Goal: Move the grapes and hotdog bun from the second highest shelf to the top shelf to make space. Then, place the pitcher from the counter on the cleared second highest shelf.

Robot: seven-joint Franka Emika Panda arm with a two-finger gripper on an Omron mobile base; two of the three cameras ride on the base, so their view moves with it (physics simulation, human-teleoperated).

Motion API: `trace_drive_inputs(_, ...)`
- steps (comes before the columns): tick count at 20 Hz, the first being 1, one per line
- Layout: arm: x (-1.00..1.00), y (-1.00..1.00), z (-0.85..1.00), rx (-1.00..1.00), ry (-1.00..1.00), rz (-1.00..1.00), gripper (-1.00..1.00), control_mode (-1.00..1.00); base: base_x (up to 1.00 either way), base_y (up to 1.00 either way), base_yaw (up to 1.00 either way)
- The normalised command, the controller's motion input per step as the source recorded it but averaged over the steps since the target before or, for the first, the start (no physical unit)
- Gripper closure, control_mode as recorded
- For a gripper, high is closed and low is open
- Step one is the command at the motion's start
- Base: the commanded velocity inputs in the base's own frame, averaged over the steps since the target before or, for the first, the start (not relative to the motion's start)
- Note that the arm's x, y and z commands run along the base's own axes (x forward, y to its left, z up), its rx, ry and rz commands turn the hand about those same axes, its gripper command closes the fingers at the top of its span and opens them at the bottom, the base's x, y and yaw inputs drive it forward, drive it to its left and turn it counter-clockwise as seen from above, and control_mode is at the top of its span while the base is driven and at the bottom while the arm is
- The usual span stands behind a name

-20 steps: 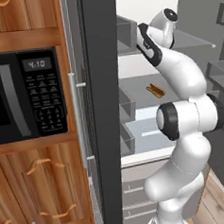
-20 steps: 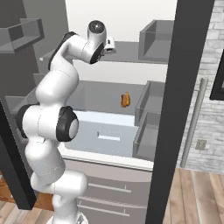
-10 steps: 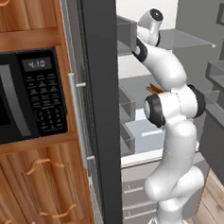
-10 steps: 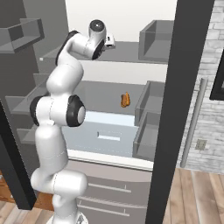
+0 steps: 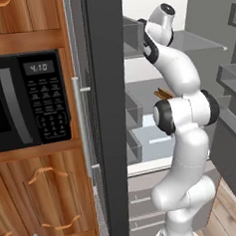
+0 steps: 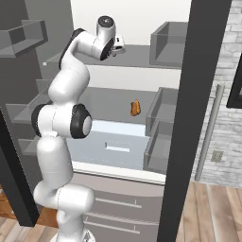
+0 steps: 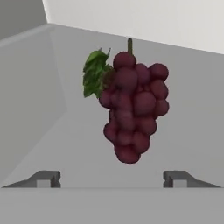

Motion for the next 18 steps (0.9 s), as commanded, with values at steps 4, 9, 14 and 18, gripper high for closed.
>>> trace_drive_inputs(4, -0.44, 0.0, -0.49, -0.04, -0.26, 0.0, -1.0, -1.0, 0.0, 0.0, 0.0)
trace_drive_inputs(9, -0.88, -0.02, -0.43, -0.05, -0.21, 0.0, -1.0, -1.0, 0.0, 0.0, 0.0)
trace_drive_inputs(14, -1.0, -0.37, 0.01, 0.0, -0.02, -0.04, -1.0, -1.0, 0.0, 0.0, 0.0)
trace_drive_inputs(18, -1.0, -0.51, 0.04, 0.0, 0.04, -0.05, -1.0, -1.0, 0.0, 0.0, 0.0)
